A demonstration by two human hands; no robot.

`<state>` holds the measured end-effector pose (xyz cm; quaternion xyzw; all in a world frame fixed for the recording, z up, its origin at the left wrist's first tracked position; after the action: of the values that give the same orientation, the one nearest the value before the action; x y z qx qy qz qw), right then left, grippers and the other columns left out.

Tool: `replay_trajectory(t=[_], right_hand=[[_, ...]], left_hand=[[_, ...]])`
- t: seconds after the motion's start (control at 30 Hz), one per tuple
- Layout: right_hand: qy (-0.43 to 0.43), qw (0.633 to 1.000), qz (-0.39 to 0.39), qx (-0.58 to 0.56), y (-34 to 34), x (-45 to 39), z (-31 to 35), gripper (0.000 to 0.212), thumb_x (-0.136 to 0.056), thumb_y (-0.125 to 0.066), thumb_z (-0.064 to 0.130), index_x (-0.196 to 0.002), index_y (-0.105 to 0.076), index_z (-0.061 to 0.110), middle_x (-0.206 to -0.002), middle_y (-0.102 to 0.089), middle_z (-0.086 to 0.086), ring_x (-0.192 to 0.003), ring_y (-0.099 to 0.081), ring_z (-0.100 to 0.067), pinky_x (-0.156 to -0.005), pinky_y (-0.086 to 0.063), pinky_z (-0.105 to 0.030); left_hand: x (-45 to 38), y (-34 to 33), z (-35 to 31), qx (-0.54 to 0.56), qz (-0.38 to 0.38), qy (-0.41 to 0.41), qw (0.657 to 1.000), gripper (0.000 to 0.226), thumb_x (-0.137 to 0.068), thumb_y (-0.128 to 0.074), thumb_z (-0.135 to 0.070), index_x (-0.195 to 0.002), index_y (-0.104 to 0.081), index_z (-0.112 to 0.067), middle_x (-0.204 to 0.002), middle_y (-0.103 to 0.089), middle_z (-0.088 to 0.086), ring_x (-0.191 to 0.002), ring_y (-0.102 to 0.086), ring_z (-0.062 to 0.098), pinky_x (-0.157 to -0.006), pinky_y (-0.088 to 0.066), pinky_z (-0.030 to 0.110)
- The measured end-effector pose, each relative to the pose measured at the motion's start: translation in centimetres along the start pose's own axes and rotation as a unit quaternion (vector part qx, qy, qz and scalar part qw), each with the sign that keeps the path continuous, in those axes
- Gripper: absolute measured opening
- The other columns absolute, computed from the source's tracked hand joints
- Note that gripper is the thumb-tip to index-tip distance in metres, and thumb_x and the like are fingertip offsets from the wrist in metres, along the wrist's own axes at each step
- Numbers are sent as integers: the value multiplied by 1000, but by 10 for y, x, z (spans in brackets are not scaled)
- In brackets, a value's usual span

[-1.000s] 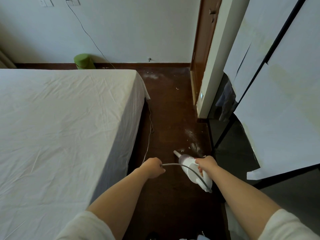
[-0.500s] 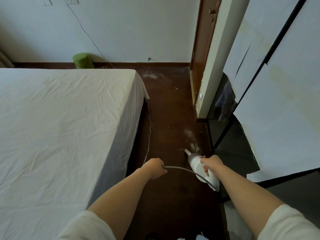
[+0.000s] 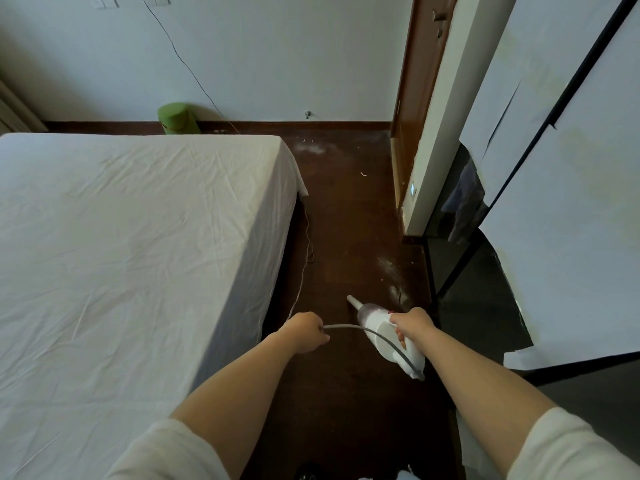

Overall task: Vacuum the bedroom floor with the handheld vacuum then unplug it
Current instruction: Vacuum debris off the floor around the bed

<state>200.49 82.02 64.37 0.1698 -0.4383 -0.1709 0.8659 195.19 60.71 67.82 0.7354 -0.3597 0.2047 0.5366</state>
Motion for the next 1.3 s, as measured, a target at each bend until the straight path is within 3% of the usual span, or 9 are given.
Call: replay_trajectory(t=[0.13, 0.23, 0.37, 0.6, 0.83, 0.97, 1.07, 1.13, 1.3], right_hand=[[-14, 1000, -3, 12, 6, -4, 0, 17, -95, -51, 15, -92, -58, 0, -60, -52, -7, -55, -50, -18, -70, -48, -34], [-18, 999, 8, 27, 6, -9, 3, 24, -95, -50, 15, -109, -58, -4, -58, -52, -7, -52, -49, -18, -55, -42, -28], [-3, 999, 22, 39, -4, -11, 9, 21, -94, -52, 13, -101, -60, -5, -53, -50, -7, -48, -47, -18, -51, -40, -28], [8, 998, 59, 38, -29, -3, 13, 6, -93, -52, 11, -92, -57, 7, -58, -49, -6, -47, -44, -15, -44, -37, -26], [-6, 1000, 23, 16, -23, 14, -7, 22, -93, -53, 15, -72, -49, 8, -59, -53, -5, -48, -48, -15, -47, -41, -26], [-35, 999, -10, 9, -4, 23, -26, 20, -95, -52, 19, -78, -53, 8, -60, -52, -4, -50, -48, -14, -49, -42, -25], [-51, 998, -25, 21, 7, 28, -38, 19, -95, -50, 20, -93, -57, 2, -63, -54, -7, -57, -52, -19, -64, -47, -32], [-51, 998, -32, 24, 13, 30, -46, 21, -95, -49, 17, -104, -56, -1, -67, -55, -10, -61, -54, -22, -64, -46, -32], [-57, 998, -33, -8, 15, 39, -62, 17, -94, -53, 15, -94, -56, -1, -62, -52, -9, -53, -49, -19, -57, -42, -31]], left_hand=[[2, -1, -2, 2, 4, -1, 1000, 29, -95, -53, -31, -115, -60, -11, -112, -62, 6, -98, -59, 17, -80, -45, 25], [7, -2, 1, 1, 3, 0, 1000, 30, -95, -52, -31, -115, -60, -10, -114, -61, 8, -105, -58, 21, -82, -44, 27], [12, -2, 11, -1, 3, 24, 1000, 32, -96, -51, -30, -117, -59, -9, -116, -60, 9, -107, -58, 22, -87, -46, 30], [16, 1, 23, -1, 5, 37, 999, 32, -96, -51, -31, -117, -59, -9, -116, -60, 8, -107, -58, 22, -83, -44, 27], [12, -3, 15, -29, 11, 12, 999, 31, -95, -52, -31, -115, -60, -9, -115, -61, 9, -106, -58, 21, -82, -43, 27], [12, -14, -3, -43, 24, -25, 998, 30, -95, -52, -31, -113, -61, -8, -114, -63, 10, -104, -60, 23, -80, -45, 28], [13, -19, -12, -53, 35, -50, 997, 31, -95, -51, -31, -114, -60, -8, -115, -62, 11, -105, -59, 24, -84, -47, 30], [15, -22, -14, -57, 39, -60, 996, 30, -95, -51, -30, -113, -60, -8, -115, -62, 10, -106, -59, 24, -86, -47, 31], [20, -27, -5, -75, 41, -73, 994, 28, -95, -51, -30, -114, -61, -10, -115, -61, 8, -106, -59, 22, -90, -47, 31]])
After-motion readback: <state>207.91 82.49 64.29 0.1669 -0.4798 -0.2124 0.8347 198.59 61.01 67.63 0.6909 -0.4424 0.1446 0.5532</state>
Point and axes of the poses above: each hand's wrist, its own x-axis away from the middle knuckle, its own y-axis out of the back of the hand, z = x × y, the point moved 5 cm from there along -x, towards the middle knuckle
